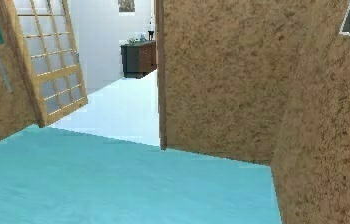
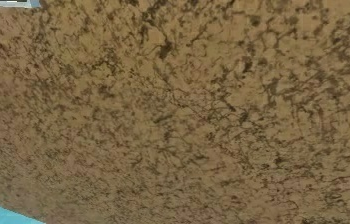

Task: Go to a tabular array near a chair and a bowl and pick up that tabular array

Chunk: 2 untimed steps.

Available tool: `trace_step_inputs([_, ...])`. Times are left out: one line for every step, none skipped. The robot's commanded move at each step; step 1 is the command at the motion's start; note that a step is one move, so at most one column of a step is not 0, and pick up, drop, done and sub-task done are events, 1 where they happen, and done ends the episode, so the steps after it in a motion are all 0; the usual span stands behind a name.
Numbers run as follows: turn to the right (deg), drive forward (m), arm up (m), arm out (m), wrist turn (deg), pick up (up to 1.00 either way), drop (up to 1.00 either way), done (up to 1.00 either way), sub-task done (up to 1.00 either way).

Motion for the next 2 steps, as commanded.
trace_step_inputs([-45.0, 0.00, 0.00, 0.00, 0.0, 0.00, 0.00, 0.00, 0.00])
trace_step_inputs([-30.0, 0.00, 0.00, 0.00, 0.0, 0.00, 0.00, 0.00, 0.00])
